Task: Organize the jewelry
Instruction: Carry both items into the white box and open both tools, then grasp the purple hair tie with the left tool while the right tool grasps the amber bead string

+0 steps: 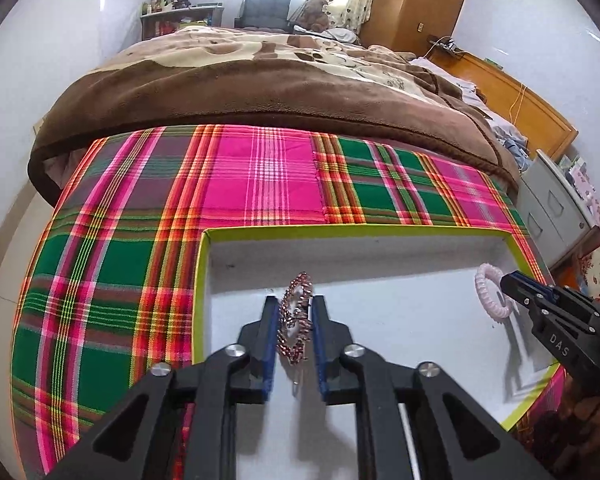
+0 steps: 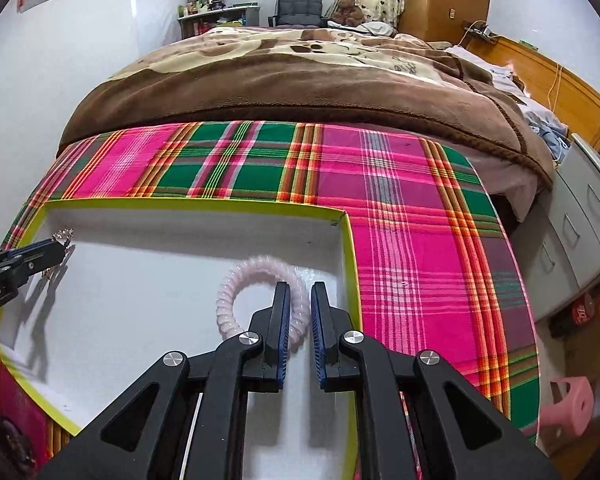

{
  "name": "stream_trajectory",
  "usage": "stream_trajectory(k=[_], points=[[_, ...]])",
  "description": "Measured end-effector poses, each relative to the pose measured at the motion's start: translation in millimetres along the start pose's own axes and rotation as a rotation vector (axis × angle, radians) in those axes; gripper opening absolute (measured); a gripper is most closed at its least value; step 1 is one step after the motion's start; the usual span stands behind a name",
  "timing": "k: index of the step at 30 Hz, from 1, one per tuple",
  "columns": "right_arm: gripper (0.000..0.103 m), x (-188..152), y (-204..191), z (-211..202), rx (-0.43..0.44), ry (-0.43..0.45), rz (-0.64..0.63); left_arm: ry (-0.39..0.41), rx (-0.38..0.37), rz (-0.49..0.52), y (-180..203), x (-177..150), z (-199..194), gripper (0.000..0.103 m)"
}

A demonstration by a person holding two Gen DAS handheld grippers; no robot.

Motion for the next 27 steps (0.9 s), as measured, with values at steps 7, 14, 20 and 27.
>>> stream_trajectory(k=[7,14,20,27], points=[[0.019,0.2,-3.7,-2.4,-0.002,0.006,-0.01,0.014,-0.028,-0.002,0.9,-0.1,-6.3,0.028],[0.034,-3.1,-1.8,-14.8,0.022,0.032,0.01,0.036,-0.044,0.008,5.3,-4.1,-22.2,0.036],[0.037,-10.6,-4.7,-38.9,0.041,0.068,0.018,0.072,-0.084,-0.004,8.8,-11.3,-49.4,0.042],[0.037,-30.4,-9.4,-73.5,0.086,0.101,0.024,0.141,-0.096,-0.024,0.8,-31.6,-98.6,0.042]])
Point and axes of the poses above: each gripper's, at about its wrist camera, not at the fingertips, and z roughly the way its jaws point, y to its right, x to its top, the point moved 4 cm from there along z, roughly the way its jaws point
